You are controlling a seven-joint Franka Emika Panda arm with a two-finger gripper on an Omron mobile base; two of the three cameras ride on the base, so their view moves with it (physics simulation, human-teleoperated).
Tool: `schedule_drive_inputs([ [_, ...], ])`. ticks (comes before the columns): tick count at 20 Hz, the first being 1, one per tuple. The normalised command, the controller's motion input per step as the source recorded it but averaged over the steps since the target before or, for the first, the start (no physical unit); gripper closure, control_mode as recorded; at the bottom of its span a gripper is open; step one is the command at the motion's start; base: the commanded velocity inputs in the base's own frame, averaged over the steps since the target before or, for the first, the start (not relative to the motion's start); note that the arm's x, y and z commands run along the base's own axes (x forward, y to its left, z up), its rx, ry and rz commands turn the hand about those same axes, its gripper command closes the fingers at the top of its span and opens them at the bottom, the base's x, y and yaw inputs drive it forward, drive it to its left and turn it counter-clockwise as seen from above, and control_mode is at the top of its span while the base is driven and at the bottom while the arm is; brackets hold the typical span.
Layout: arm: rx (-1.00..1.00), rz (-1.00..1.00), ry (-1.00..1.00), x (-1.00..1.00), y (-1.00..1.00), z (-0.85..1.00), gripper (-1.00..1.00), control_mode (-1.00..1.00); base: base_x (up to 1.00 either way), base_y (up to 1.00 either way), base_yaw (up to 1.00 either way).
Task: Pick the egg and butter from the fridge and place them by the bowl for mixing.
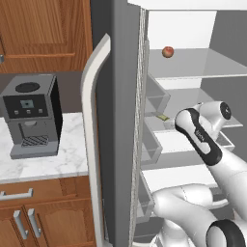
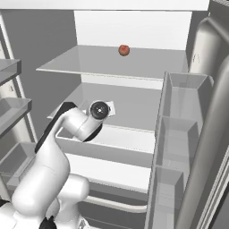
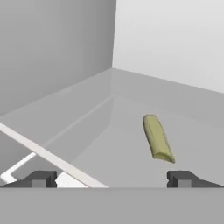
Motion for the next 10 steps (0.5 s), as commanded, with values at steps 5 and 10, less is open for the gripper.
schedule_drive_inputs([
  [5,0.01,0.02,0.0,0.42,-0.13,0.0,-1.0,-1.0,0.0,0.0,0.0],
  [10,0.01,0.01,0.0,0.32,-0.14,-0.03,-1.0,-1.0,0.0,0.0,0.0],
])
